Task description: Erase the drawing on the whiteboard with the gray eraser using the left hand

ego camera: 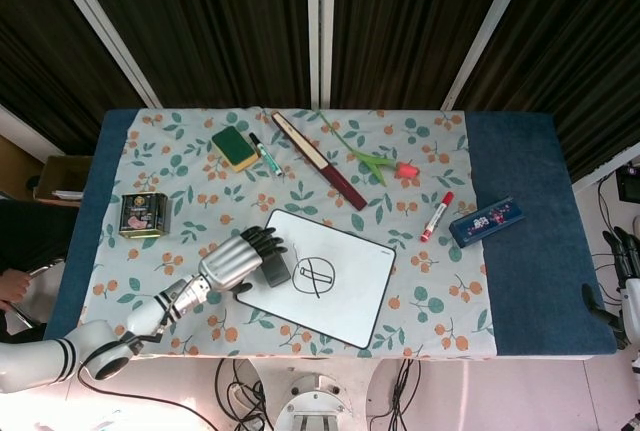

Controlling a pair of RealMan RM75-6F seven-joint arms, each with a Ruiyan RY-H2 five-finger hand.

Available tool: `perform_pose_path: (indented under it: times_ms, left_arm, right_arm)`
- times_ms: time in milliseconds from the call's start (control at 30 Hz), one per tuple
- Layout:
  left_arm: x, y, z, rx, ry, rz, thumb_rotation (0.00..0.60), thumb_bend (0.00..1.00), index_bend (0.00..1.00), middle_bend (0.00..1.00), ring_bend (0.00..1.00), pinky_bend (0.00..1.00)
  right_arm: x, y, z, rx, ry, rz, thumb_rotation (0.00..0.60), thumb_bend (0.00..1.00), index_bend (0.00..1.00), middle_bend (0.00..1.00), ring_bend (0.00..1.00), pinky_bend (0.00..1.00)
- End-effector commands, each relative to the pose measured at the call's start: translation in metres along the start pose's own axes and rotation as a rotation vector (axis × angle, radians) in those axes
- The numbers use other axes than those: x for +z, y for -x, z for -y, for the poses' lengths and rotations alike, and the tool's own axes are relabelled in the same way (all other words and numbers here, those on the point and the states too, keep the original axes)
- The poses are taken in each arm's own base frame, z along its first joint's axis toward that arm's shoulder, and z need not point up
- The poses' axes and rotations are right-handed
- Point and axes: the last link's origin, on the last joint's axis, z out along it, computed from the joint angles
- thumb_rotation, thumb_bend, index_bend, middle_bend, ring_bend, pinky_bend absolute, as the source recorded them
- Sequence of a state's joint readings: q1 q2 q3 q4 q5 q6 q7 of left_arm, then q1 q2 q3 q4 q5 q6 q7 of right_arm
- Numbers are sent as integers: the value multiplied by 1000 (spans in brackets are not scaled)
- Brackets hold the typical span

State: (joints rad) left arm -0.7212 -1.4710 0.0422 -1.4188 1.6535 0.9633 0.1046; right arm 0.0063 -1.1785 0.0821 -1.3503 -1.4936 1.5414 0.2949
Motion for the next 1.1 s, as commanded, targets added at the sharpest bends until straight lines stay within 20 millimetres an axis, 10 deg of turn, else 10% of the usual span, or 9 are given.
perform_pose_path:
  times_ms: [33,1100]
  left_arm:
    - [1,1,-1,7,11,-5,600,202,178,154,75,169]
    - [7,12,-2,46,79,-74,600,284,388,307,206,309]
  right_arm:
    - [0,0,0,0,0,-1,600,292,0,0,0,0]
    - [1,4,0,-13,13,16,600,291,0,0,0,0]
